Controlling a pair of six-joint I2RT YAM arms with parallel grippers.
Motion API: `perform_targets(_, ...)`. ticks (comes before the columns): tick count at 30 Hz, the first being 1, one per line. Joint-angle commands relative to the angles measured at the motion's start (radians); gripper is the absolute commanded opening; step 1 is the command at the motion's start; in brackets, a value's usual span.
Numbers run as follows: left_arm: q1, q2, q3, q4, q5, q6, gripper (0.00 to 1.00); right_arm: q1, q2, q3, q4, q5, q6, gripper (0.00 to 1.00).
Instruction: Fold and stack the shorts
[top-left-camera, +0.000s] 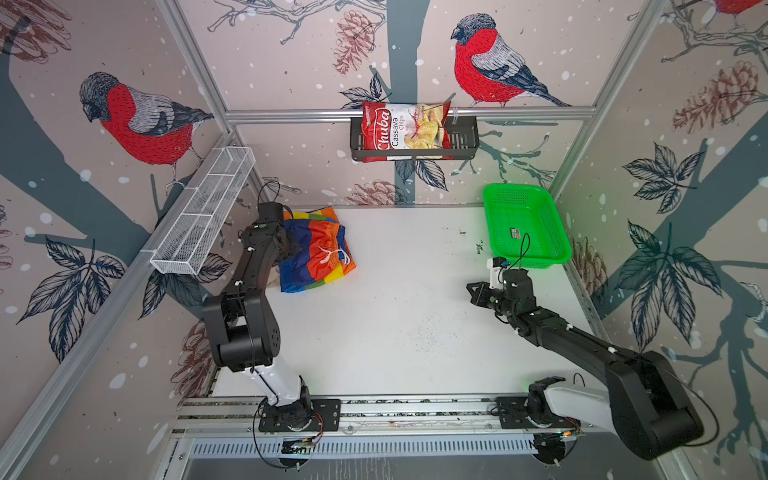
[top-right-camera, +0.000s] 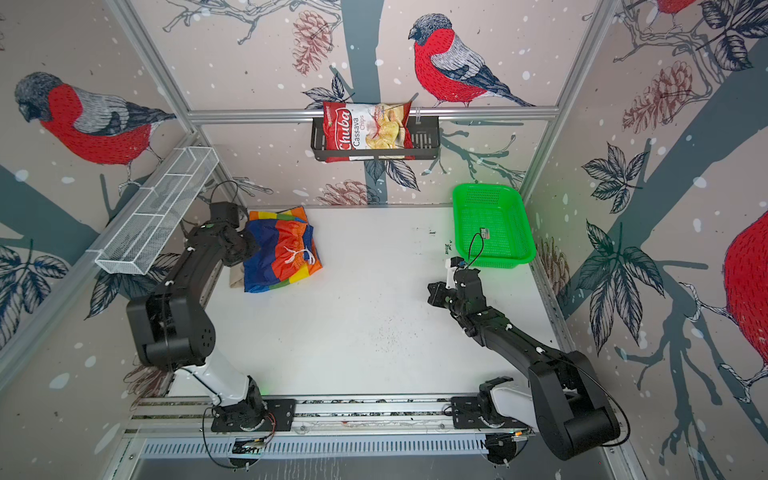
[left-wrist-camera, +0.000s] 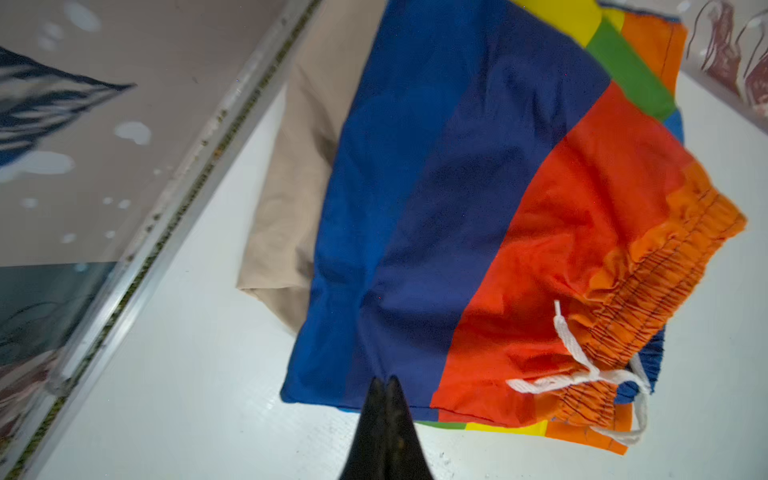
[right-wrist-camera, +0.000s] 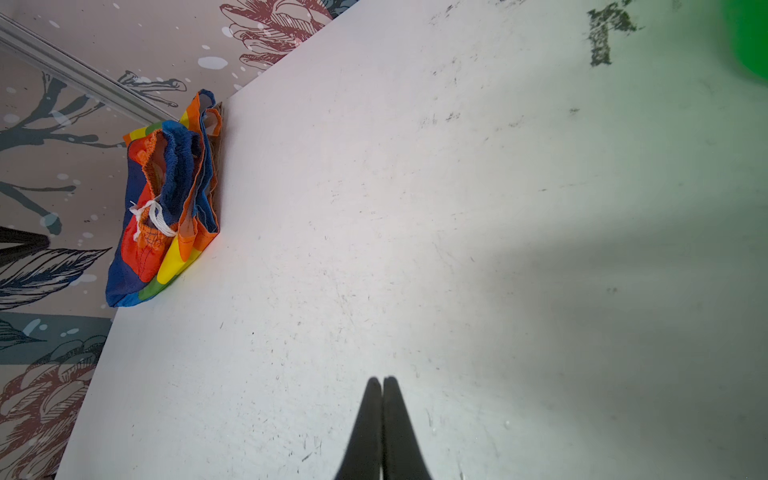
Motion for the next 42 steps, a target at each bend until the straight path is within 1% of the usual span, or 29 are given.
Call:
perform_targets(1,-0.002,0.066,-0.004,0.039,-0.011,-0.032,0.02,-0.002,-0.01,-0.015,0.02,0.017,-0.011,0.0)
perform_targets(4,0.007,0.174,0.016,0.031,-0.081,-0.072,0.02,-0.007,-0.015,-0.045,0.045,0.026,0.005,0.0)
perform_targets(6,0.026,0.239,0.028,0.014,-0.09,-0.103,0.01,-0.011,-0.01,-0.05,0.048,0.019,0.006,0.0)
perform_targets(9,0.045,0.297,0.006,0.018,-0.103,-0.135,0.01,-0.017,0.004,-0.046,0.041,0.014,-0.007,0.0)
perform_targets(14,0.046,0.35,0.003,0.01,-0.126,-0.128,0.01,-0.033,0.014,-0.038,0.042,0.007,-0.007,0.0)
perform_targets(19,0.043,0.323,-0.014,0.015,-0.102,-0.123,0.01,-0.043,-0.01,-0.032,0.018,0.007,-0.007,0.0)
perform_targets(23,0.002,0.211,-0.032,0.019,-0.115,-0.11,0.01,-0.053,-0.081,-0.02,-0.046,0.039,-0.017,0.02)
perform_targets(27,-0.056,0.085,-0.039,0.016,-0.121,-0.1,0.05,-0.066,-0.178,0.011,-0.133,0.101,-0.034,0.06)
perform_targets(31,-0.079,-0.042,-0.072,0.013,-0.095,-0.11,0.09,-0.075,-0.268,0.038,-0.2,0.166,-0.038,0.13)
perform_targets(32,-0.082,-0.077,-0.086,0.012,-0.098,-0.116,0.11,-0.078,-0.287,0.043,-0.211,0.181,-0.042,0.16)
perform_targets(34,-0.092,-0.178,-0.126,0.037,-0.119,-0.117,0.17,-0.081,-0.321,0.047,-0.219,0.215,-0.043,0.23)
perform_targets(37,-0.105,-0.35,-0.219,0.131,-0.115,-0.104,0.29,-0.087,-0.373,0.047,-0.202,0.273,-0.046,0.28)
perform_targets(39,-0.109,-0.471,-0.285,0.203,-0.101,-0.096,0.34,-0.088,-0.401,0.048,-0.176,0.321,-0.049,0.37)
perform_targets(40,-0.109,-0.532,-0.314,0.242,-0.087,-0.089,0.4,-0.088,-0.412,0.053,-0.17,0.343,-0.051,0.44)
perform_targets(41,-0.109,-0.589,-0.345,0.286,-0.071,-0.08,0.49,-0.088,-0.427,0.059,-0.162,0.361,-0.057,0.52)
perform_targets(42,-0.109,-0.633,-0.371,0.324,-0.05,-0.07,0.56,-0.09,-0.437,0.06,-0.148,0.372,-0.064,0.6)
